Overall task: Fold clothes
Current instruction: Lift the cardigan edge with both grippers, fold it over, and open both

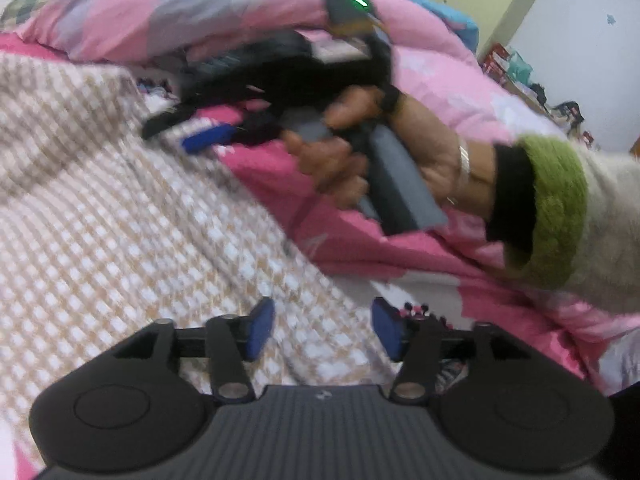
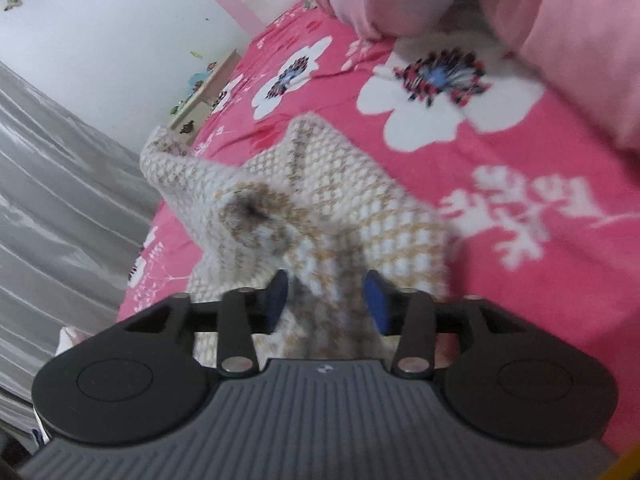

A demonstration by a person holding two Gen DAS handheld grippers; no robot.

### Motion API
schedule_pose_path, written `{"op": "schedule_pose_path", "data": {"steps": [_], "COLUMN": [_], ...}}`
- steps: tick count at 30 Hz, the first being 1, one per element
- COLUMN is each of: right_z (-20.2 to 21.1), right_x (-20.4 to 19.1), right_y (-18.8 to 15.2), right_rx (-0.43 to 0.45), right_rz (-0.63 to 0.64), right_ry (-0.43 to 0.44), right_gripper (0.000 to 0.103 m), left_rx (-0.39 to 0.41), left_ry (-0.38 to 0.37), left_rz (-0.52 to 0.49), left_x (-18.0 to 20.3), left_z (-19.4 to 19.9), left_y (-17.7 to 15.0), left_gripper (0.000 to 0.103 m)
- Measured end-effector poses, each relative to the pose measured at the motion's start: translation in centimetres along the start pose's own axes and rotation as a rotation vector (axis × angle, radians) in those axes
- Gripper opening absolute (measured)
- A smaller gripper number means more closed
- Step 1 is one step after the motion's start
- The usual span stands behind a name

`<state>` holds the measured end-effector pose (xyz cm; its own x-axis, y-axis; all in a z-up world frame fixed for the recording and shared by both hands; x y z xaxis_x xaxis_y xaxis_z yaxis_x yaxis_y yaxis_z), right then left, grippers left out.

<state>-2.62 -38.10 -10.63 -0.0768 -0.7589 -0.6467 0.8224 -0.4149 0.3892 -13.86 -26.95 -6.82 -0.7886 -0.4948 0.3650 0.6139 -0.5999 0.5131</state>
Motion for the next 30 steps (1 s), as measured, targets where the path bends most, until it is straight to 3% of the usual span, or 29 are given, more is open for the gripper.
{"op": "schedule_pose_path", "data": {"steps": [1,3,5,7,11,14,17,22,27,30], "right_z": [1.1,3.2,5.3,7.2,11.2,13.5,14.8,16.2,18.4,19.2], "right_x": [0.0,0.0,0.1,0.0,-1.3,-2.6,-3.7,-5.1,-5.8,-5.5], "right_y": [-0.2,-0.8,-1.6,-2.3,-3.7,-4.6,-5.5,-7.5,-10.6,-12.3], "right_rx": [0.013,0.037,0.061,0.077,0.164,0.250,0.305,0.357,0.439,0.466], "right_rz": [0.005,0.015,0.027,0.047,0.117,0.162,0.165,0.202,0.311,0.317], "right_ry": [-0.005,-0.018,-0.034,-0.044,-0.079,-0.115,-0.129,-0.201,-0.216,-0.285], "right_gripper": [0.049,0.063,0.068,0.075,0.092,0.101,0.102,0.102,0.102,0.102], "left_rx": [0.018,0.047,0.082,0.128,0.215,0.270,0.314,0.398,0.387,0.328], "left_ry": [0.009,0.028,0.053,0.086,0.156,0.144,0.109,0.150,0.240,0.237], "left_rz": [0.003,0.014,0.033,0.056,0.089,0.162,0.237,0.292,0.314,0.343], "left_x": [0.1,-0.3,-0.9,-1.7,-3.1,-4.1,-4.7,-5.7,-7.4,-8.3], "left_z": [0.9,3.2,5.7,8.8,14.8,18.7,21.6,25.6,25.6,24.0], "left_y": [0.3,0.6,0.8,1.1,2.0,2.5,2.3,1.2,0.8,-0.2], "left_gripper": [0.063,0.068,0.072,0.083,0.096,0.103,0.103,0.103,0.103,0.103]}}
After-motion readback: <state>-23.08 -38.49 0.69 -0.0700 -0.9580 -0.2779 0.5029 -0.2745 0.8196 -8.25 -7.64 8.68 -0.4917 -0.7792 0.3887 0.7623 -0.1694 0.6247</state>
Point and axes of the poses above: each gripper's, at about its wrist camera, not at the fingertips, and z roughly against the way its jaws point, x to its right, y to its top, the point moved 7 cm from there along -z, roughly the way its jaws point, and after that the axes turned 9 degrees about -x, right-handed, at the moved point
